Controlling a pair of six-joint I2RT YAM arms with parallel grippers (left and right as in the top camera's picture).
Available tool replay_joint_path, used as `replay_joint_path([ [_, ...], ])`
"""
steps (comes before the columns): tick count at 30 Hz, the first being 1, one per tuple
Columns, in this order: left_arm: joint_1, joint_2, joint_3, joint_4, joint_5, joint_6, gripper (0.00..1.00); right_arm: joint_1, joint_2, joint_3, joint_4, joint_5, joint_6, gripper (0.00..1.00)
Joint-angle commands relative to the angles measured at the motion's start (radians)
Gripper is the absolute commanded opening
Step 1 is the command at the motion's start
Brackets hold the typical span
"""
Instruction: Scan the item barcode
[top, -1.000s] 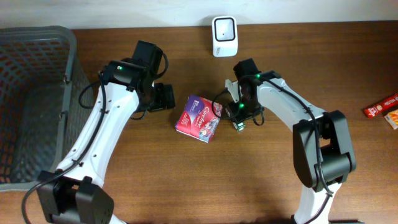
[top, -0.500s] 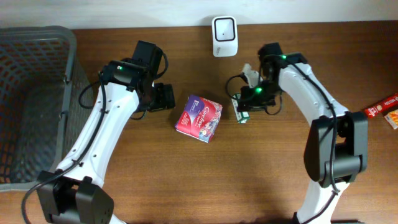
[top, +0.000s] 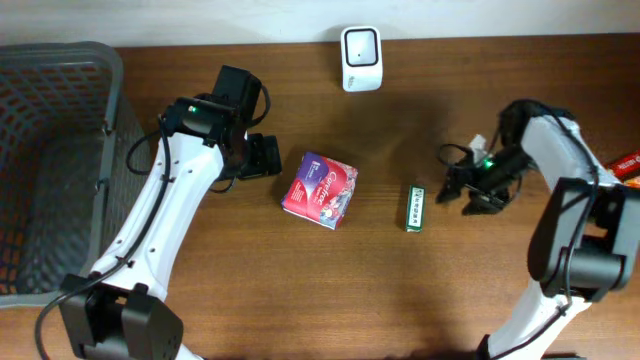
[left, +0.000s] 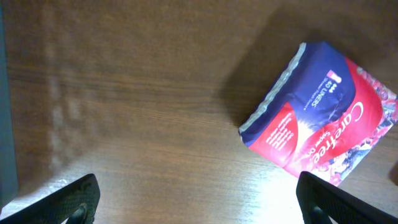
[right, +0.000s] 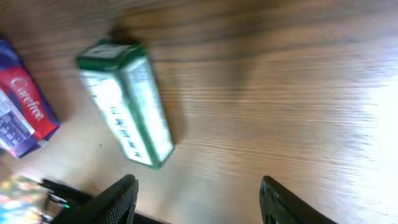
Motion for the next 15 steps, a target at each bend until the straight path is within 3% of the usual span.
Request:
replay_joint_path([
  [1,0.002,-0.007,0.002,0.001,-0.007,-0.008,0.99,0.143,-0.01,0.004,0.026,0.036,-0.039,0.61],
  [5,0.002,-0.007,0.002,0.001,-0.007,-0.008,0.99,0.214,-0.002,-0.004,0.079,0.102,0.075,0.51],
  [15,0.002,-0.007,0.002,0.001,-0.007,-0.008,0.99,0.285,-0.002,-0.06,0.241,0.174,0.181,0.48],
])
